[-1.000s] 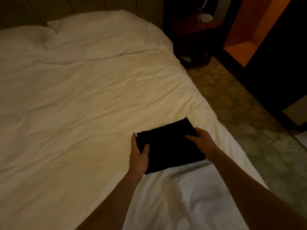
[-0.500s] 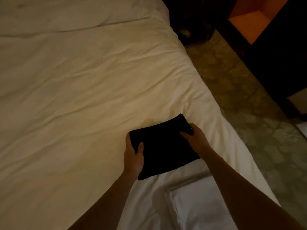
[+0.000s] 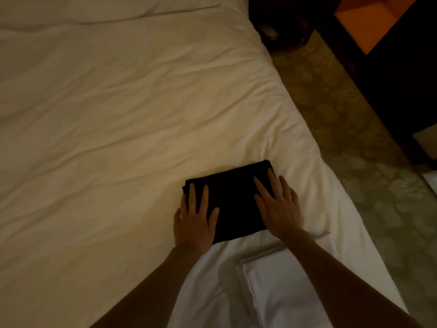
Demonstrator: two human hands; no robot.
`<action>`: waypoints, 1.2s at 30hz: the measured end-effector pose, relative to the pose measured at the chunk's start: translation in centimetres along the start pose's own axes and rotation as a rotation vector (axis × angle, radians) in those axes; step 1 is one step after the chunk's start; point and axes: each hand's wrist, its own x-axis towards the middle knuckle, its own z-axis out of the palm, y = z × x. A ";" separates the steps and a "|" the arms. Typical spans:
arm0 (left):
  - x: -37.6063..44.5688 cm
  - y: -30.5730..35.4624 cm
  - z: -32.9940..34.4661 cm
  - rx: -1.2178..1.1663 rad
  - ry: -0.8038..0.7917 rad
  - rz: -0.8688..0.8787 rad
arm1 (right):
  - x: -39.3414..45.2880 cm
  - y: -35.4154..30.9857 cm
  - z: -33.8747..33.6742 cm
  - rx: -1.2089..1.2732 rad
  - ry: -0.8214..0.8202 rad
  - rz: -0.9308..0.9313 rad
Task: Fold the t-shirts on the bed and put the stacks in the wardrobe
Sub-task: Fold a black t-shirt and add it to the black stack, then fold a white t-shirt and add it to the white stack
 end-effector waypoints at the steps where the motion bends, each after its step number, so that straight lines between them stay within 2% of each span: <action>1: 0.0 -0.1 -0.1 0.025 -0.033 -0.001 | -0.2 0.0 0.0 -0.023 -0.044 0.024; 6: -0.5 0.5 -3.0 0.126 -0.157 0.000 | -0.5 -1.3 -2.3 -0.134 -0.142 0.043; 10: -2.2 0.9 -5.9 0.055 -0.141 0.002 | -1.6 -2.8 -5.9 -0.091 -0.077 0.043; 16: -7.1 0.6 -10.8 -0.140 -0.037 0.000 | -4.5 -6.8 -9.9 0.155 -0.088 -0.039; 21: -12.4 -0.8 -14.2 -0.286 0.166 -0.041 | -7.8 -12.3 -12.3 0.284 -0.027 -0.130; 27: -21.0 -7.0 -16.3 -0.375 0.279 -0.168 | -13.9 -21.1 -13.0 0.300 -0.055 -0.266; 36: -36.9 -21.6 -17.6 -0.523 0.431 -0.347 | -26.1 -36.5 -11.2 0.275 -0.043 -0.478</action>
